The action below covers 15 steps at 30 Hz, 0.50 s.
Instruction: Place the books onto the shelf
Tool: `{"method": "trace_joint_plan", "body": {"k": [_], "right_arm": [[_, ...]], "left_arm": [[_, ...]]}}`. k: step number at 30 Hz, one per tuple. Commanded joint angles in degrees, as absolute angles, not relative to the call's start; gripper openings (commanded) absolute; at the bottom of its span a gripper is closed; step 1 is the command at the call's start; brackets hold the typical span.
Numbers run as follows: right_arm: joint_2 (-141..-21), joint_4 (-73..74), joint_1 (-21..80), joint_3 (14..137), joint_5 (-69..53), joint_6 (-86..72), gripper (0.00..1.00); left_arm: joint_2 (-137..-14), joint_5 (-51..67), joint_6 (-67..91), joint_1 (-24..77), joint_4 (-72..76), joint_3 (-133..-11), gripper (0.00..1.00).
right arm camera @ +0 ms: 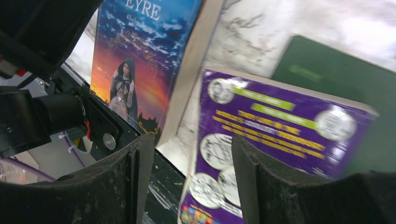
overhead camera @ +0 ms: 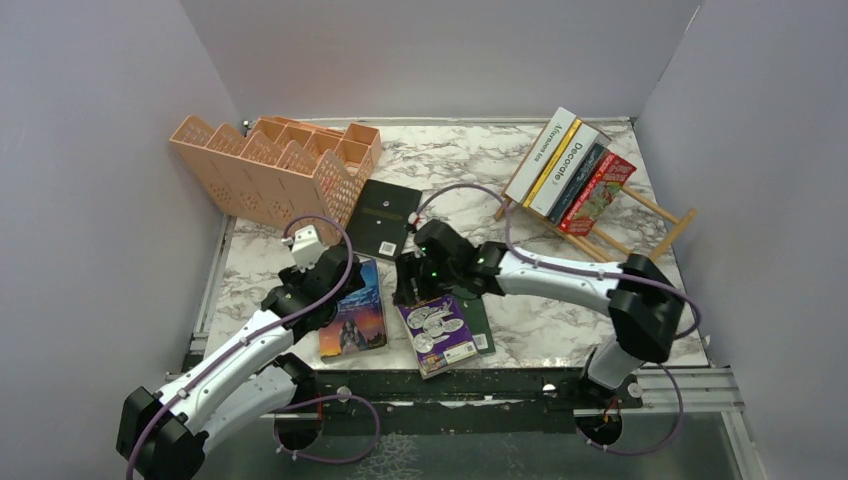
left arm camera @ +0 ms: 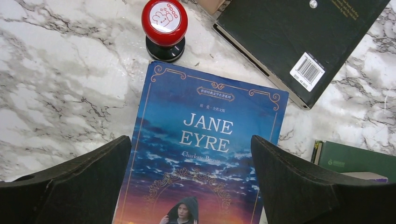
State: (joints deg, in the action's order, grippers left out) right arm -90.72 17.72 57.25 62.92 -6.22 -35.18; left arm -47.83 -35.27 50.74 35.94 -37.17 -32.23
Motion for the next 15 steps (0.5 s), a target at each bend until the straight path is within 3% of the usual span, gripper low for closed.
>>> {"method": "trace_joint_plan", "body": {"k": [1,6,15], "right_arm": [[-98.43,12.48,61.47,68.19,-3.39,-41.39,0.63],[-106.29,11.81,63.37,72.91,-4.4,-43.79,0.48],[-110.88,14.78,64.32,73.9,2.37,-48.68,0.5]], "left_arm": [[-45.57,-34.04,50.46,35.73,-34.87,-30.6,0.99],[-45.78,-34.78,53.76,35.69,-33.38,-27.13,0.99],[-52.23,-36.56,63.92,35.64,-34.08,-25.36,0.99]]}}
